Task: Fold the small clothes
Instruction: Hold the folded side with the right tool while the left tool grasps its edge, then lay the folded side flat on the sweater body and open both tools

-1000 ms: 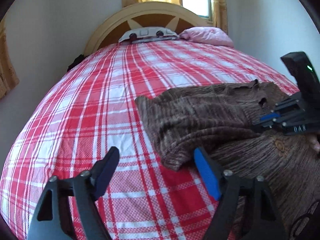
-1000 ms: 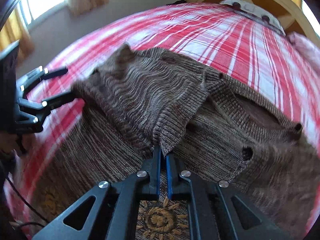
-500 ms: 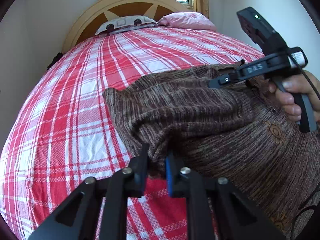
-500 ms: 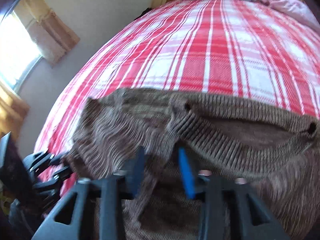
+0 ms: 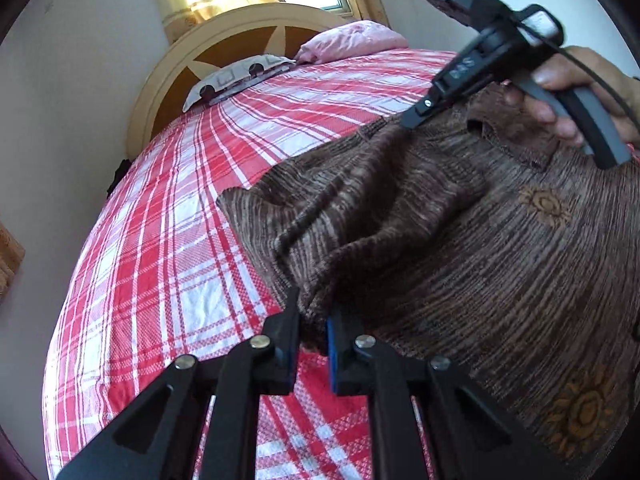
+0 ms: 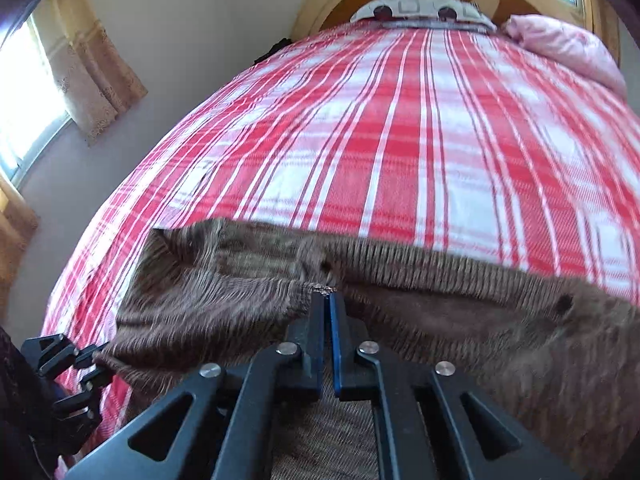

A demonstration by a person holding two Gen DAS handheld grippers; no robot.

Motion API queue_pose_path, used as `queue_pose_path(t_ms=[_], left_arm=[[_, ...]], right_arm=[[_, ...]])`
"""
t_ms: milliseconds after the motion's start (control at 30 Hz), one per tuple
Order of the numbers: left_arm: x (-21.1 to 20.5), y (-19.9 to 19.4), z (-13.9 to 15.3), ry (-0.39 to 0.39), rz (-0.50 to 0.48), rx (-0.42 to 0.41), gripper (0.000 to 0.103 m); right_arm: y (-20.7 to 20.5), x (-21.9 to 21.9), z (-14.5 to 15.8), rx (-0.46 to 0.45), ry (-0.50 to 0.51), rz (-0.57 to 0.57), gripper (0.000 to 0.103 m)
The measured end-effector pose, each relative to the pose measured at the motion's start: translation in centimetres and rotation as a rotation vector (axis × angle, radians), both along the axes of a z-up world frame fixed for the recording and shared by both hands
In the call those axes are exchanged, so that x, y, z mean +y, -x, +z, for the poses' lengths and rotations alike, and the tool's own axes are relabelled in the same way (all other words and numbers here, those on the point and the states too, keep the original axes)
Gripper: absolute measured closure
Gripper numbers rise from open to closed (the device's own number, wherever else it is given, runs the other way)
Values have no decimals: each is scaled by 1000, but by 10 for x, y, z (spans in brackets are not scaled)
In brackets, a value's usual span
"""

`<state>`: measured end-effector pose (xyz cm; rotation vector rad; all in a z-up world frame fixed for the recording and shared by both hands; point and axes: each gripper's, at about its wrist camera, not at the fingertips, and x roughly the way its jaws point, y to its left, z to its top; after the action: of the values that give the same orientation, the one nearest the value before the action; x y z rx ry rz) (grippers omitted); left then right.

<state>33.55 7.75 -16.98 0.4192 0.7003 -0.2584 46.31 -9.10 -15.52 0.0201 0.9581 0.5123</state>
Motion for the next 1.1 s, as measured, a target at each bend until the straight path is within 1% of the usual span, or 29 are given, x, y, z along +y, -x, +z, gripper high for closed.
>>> queue_pose_path(t_ms=[33,67,100,200,233,300,333,367,433,500,567,633,700,767,800,833,867,900,933,967,1033,1100], left_arm=[[1,0,0,4,4,0,92],[2,0,1,10,6,2,91],[2,-1,2,16,8,4,91],[3,-3,1,19,10,12,91],[2,-3,1,12,14,13,91],[0,-4,1,2,17,7,91],[-1,-3,3,-2,17,1,91],[-1,-2,6,3,17,-5,92],[-2,3,14,43,12,-4,92],[-8,9,20,62,-15,0,91],[-18,13,20,45,-35,8,83],[-30,18,19,36,-80,23,78],[-37,19,17,37,-110,49,60],[-39,19,16,59,-126,85,57],[-38,18,17,64,-118,91,57],[-35,16,20,75,-102,88,53],[-30,13,24,87,-82,80,43],[-27,11,28,93,-61,66,36],[-22,5,33,97,-28,42,34],[-17,-2,38,107,0,32,34],[-7,-22,48,161,57,33,34],[3,-44,52,209,128,53,34]], right_arm=[[8,-2,-1,19,-24,16,58],[18,-4,-3,37,-61,39,49],[30,-7,-6,65,-109,75,49],[53,-6,-16,115,-121,128,49],[57,-4,-20,133,-124,137,49],[61,4,-27,152,-130,160,66],[63,8,-27,131,-109,161,91],[64,9,-24,105,-87,147,99],[65,6,-16,69,-86,135,99],[72,-2,6,9,-77,148,100],[84,-9,22,-42,-13,168,100],[91,-19,29,-87,70,164,100],[93,-28,27,-99,122,151,100],[89,-37,10,-66,176,123,100],[85,-41,3,-44,179,123,100],[83,-44,-8,8,172,147,100],[84,-45,-16,32,155,164,100],[86,-47,-18,20,143,162,99],[87,-49,-19,19,116,166,99],[87,-52,-20,41,69,178,99],[85,-53,-21,64,20,183,99],[85,-54,-18,64,4,180,99]])
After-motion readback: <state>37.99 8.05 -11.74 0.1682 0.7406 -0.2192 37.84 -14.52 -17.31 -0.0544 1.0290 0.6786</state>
